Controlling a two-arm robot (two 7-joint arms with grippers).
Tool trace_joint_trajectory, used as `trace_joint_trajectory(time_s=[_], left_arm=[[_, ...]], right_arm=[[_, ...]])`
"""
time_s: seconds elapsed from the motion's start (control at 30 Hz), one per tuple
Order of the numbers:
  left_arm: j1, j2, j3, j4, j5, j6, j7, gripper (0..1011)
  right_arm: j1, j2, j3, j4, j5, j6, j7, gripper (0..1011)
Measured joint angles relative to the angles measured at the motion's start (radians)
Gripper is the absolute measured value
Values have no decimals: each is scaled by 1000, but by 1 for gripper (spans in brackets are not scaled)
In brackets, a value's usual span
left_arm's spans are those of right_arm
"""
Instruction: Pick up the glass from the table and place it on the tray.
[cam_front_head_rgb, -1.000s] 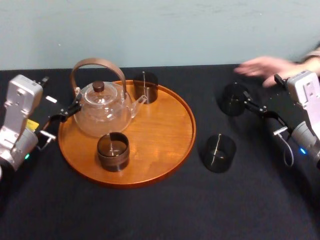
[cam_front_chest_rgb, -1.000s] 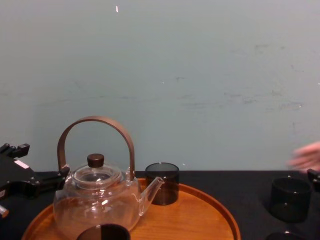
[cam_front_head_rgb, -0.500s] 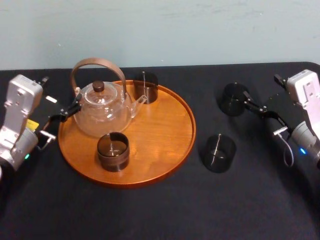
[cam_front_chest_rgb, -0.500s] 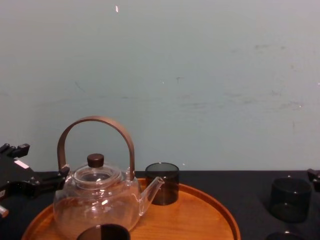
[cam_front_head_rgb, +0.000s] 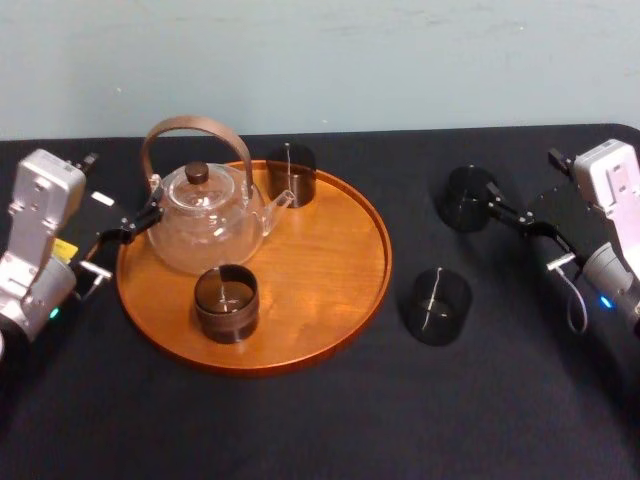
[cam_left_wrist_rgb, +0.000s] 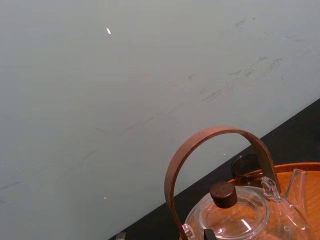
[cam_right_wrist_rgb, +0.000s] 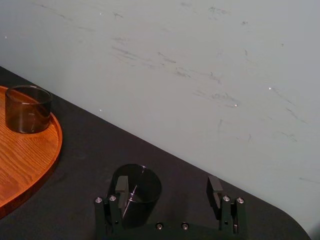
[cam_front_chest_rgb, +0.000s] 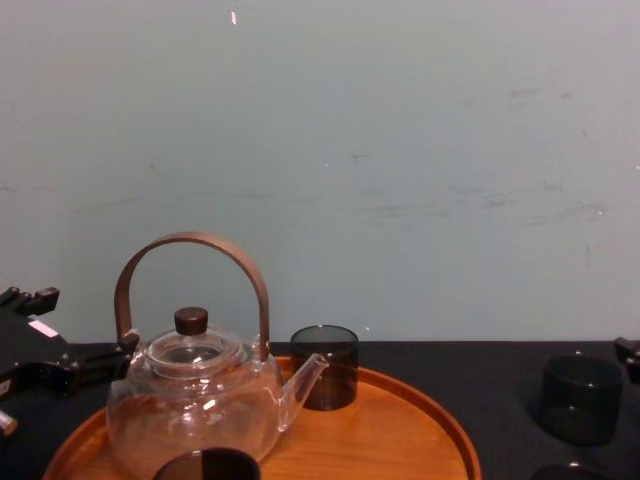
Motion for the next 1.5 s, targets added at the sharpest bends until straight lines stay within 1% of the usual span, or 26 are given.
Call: trace_joint_trajectory(time_s=[0.57,0.73,0.87,0.93,0.97,1.07,1.17,1.2,1.37,1.5], left_arm=[[0,0,0,0,0,0,0,1010],[0,0,0,0,0,0,0,1010],[0,0,0,0,0,0,0,1010],[0,0,0,0,0,0,0,1009],[0,0,0,0,0,0,0,1009],[0,0,0,0,0,0,0,1009],[0,0,0,0,0,0,0,1009],[0,0,0,0,0,0,0,1009],[0,0,0,0,0,0,0,1009],[0,0,0,0,0,0,0,1009]], right_arm=[[0,0,0,0,0,0,0,1002],[-8,-2,19,0,20,7,34,1002],[-28,2,35,-18,27,7,47,1002],[-50,8,43,-44,25,11,48,1002],[-50,8,43,-44,25,11,48,1002],[-84,21,56,-90,22,15,55,1002],[-105,30,63,-120,18,19,58,1002],[-121,36,67,-140,16,21,61,1002],[-167,54,82,-196,12,28,68,1002],[-223,74,102,-252,16,35,79,1002]])
